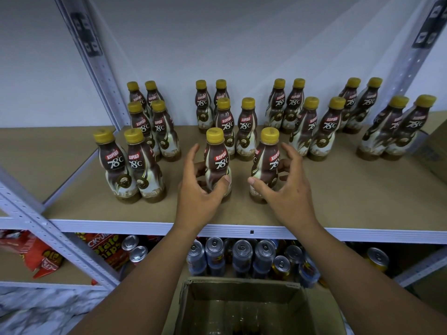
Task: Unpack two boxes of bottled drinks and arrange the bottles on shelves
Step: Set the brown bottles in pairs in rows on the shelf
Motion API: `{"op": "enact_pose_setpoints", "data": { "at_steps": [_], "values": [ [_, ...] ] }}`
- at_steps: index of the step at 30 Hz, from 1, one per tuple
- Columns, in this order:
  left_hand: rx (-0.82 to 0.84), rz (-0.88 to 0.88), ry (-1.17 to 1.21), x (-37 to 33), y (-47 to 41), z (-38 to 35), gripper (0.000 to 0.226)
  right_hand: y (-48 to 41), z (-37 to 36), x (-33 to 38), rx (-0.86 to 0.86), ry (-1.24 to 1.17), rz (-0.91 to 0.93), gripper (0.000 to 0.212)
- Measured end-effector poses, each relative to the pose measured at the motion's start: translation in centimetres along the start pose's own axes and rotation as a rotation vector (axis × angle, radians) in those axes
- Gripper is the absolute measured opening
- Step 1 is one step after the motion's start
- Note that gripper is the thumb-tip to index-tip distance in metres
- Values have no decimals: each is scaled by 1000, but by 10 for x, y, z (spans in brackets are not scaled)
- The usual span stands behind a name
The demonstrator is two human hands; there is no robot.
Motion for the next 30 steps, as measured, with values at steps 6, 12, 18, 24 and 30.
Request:
{"op": "enact_pose_setpoints", "data": {
  "at_steps": [6,12,18,24,30],
  "values": [
    [-3,-2,-11,-1,0,0,84,1,0,-1,2,-37,-5,91],
    [-8,-7,-16,-2,1,0,84,3,0,0,-2,-53,-3,97],
    [-11,-15,0,0,0,0,84,0,0,-1,-18,-15,9,96],
    [-7,-14,-13,-1,0,0,85,0,-1,-3,-14,-56,-7,92],
    [-4,-22,-5,-1,0,1,84,1,0,2,-25,-83,-10,97]
  ]
}}
Point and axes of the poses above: each hand's wrist, its own y-axis away from the middle knuckle, its own z-axis out of the back of the hand, x = y × z, the point moved 1 cm from there along -y, towards the middle knuckle, and after that the axes turned 6 degrees about z, right-handed, at the moved point
